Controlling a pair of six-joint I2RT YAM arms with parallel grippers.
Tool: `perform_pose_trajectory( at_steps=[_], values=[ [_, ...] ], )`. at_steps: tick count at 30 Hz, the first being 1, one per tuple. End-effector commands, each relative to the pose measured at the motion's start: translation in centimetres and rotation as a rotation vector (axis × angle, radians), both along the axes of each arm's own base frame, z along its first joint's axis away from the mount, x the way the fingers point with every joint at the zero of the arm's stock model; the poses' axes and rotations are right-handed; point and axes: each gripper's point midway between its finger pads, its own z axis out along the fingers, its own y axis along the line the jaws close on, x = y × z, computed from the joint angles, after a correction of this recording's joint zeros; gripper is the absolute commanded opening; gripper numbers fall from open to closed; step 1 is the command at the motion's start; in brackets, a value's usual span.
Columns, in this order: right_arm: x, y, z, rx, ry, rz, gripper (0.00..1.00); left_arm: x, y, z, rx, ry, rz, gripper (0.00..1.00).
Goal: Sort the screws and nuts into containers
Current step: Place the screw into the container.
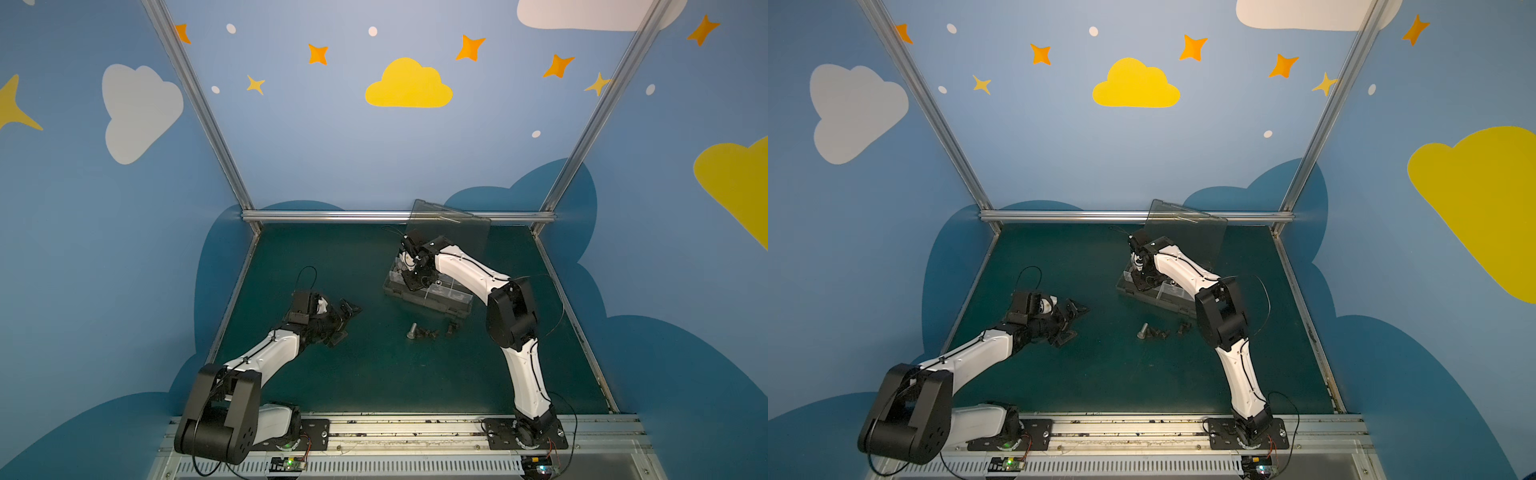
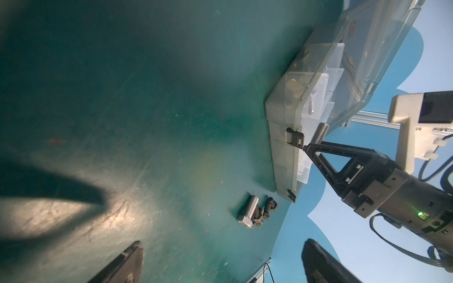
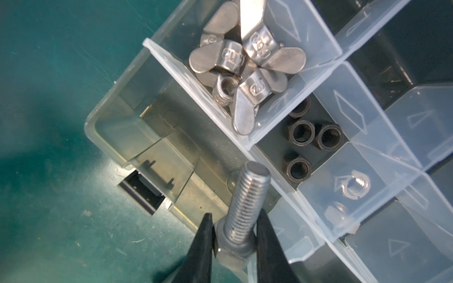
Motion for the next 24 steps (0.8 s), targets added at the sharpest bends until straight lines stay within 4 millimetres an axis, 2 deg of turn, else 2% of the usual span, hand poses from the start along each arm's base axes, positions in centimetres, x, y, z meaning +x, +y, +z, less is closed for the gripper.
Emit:
perform_pose_trajectory(
  at_steps=[1, 3, 6, 13, 19, 24],
  values=[
    [0.2, -0.3, -0.1, -0.018, 0.007, 0.001, 0.26, 0.5, -0.1, 0.7, 0.001, -0.03, -0.012, 1.0],
    [0.1, -0.3, -0.1, -0.019, 0.009, 0.0, 0.38, 0.5, -0.1, 0.7, 0.002, -0.03, -0.011, 1.0],
    [0.1, -0.3, 0.2, -0.018, 0.004, 0.0, 0.45, 0.5, -0.1, 0.6, 0.003, -0.028, -0.01, 1.0],
    [-0.8, -0.3, 2.7, 0.028, -0.006, 0.002, 0.51, 0.6, -0.1, 0.6, 0.003, -0.028, -0.01, 1.0],
    [-3.7, -0.4, 5.3, 0.121, 0.017, 0.006, 0.54, 0.7, -0.2, 0.7, 0.003, -0.029, -0.009, 1.0],
    [-7.4, -0.8, 4.9, 0.153, 0.081, 0.012, 0.57, 0.7, -0.2, 0.6, 0.004, -0.025, -0.011, 1.0]
  ],
)
